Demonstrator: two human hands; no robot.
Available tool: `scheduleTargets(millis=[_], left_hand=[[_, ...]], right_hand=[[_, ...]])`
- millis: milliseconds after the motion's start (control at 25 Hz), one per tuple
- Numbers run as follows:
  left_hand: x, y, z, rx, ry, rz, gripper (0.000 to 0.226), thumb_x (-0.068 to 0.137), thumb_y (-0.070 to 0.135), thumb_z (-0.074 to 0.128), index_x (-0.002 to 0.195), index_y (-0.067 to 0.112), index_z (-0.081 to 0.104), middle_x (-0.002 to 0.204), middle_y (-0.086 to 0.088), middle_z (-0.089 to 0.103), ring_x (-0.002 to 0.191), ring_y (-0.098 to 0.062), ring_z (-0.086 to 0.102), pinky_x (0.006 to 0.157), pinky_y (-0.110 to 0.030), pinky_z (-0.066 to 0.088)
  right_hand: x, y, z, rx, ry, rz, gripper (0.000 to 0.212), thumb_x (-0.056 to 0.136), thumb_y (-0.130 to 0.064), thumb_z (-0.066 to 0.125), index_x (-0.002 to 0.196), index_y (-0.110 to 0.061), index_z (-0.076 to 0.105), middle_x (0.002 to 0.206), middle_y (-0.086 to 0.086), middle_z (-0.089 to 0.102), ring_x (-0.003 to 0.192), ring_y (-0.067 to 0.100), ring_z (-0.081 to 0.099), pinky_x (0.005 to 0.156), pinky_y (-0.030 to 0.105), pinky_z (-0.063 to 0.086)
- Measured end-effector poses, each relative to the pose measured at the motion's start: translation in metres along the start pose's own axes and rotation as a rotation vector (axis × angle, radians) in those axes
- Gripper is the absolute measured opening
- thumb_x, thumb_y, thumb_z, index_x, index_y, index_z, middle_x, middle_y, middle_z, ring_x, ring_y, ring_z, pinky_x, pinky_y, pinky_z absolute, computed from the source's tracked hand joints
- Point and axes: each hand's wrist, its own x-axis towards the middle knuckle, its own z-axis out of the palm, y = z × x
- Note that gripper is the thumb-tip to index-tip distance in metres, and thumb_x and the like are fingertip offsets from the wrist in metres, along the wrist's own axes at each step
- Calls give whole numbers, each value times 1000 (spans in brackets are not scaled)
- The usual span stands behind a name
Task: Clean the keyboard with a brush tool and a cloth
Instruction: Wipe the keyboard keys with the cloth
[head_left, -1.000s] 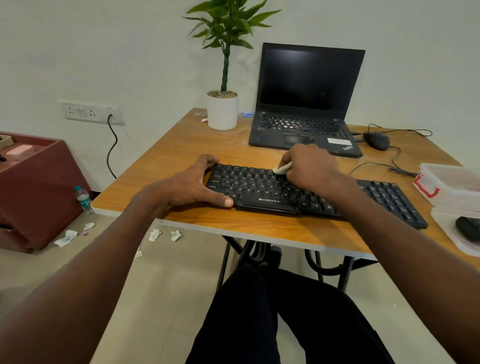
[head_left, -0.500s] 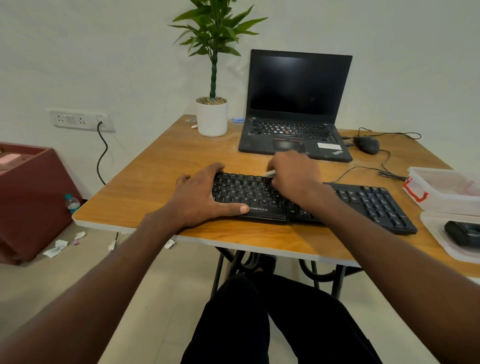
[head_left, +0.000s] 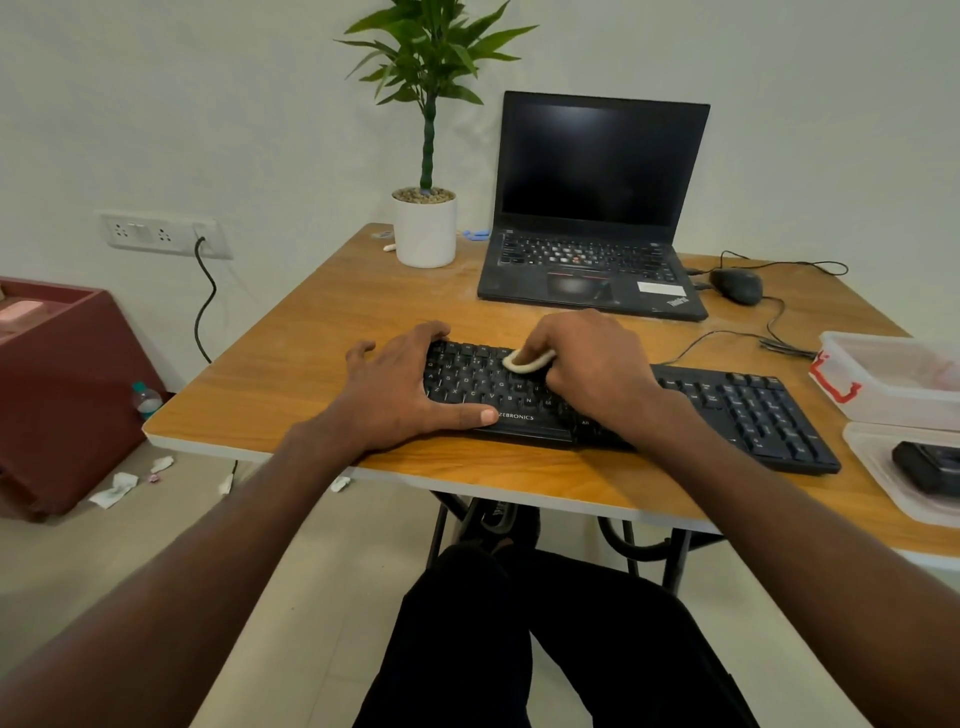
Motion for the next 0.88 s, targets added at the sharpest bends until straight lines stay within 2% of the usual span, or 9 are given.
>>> scheduleTargets(millis=[80,240,360,440,600,720,800,880], left_hand=[[0,0,-1,0,-4,-3,133,44,113,41,153,37,29,152,8,50,141,-15,46,125,-56,9],[0,1,0,19,9,1,131,46,113,41,152,37,30,150,8,51,140,-15,47,125,-56,9],[0,-1,0,8,11,5,128,48,112,43,152,38,31,148,8,52,139,-16,46,125,-56,7],[0,-2,0,9,4,7,127,49,111,44,152,38,30,149,7,51,140,-16,46,126,-55,6],[-1,-1,2,15,7,8,126,50,111,43,152,39,30,149,8,51,140,-16,45,125,-55,6],[0,-2,1,19,15,10,122,52,110,45,150,40,31,147,9,52,138,-14,47,125,-53,7],[0,-2,1,13,16,11,120,53,109,47,150,40,31,145,11,52,137,-14,47,124,-53,6],[-1,-1,2,5,14,10,119,53,107,49,150,39,32,145,11,52,137,-14,47,125,-53,6]], right_hand=[[0,2,-2,-5,40,48,26,90,-15,73,105,-34,81,106,-7,74,97,19,66,77,40,59],[-4,-8,4,107,58,-108,30,85,-6,75,98,-32,81,107,-14,72,100,15,66,78,43,60],[-15,14,-1,22,74,-4,18,87,-11,77,88,-29,78,106,-13,71,102,14,60,77,36,53],[-20,27,-4,49,123,74,22,87,-6,75,84,-28,77,103,-13,71,99,13,61,72,30,46],[-21,9,5,57,177,-25,26,90,-7,70,98,-30,79,111,-14,68,96,12,48,67,27,38],[-29,6,15,54,194,-34,26,89,-5,70,96,-29,78,112,-16,66,93,11,42,59,24,29],[-35,9,21,62,268,40,32,87,-3,71,107,-28,76,115,-12,68,95,14,48,61,27,38],[-37,6,22,71,340,105,47,86,0,70,124,-27,70,120,-8,69,98,19,53,63,32,46]])
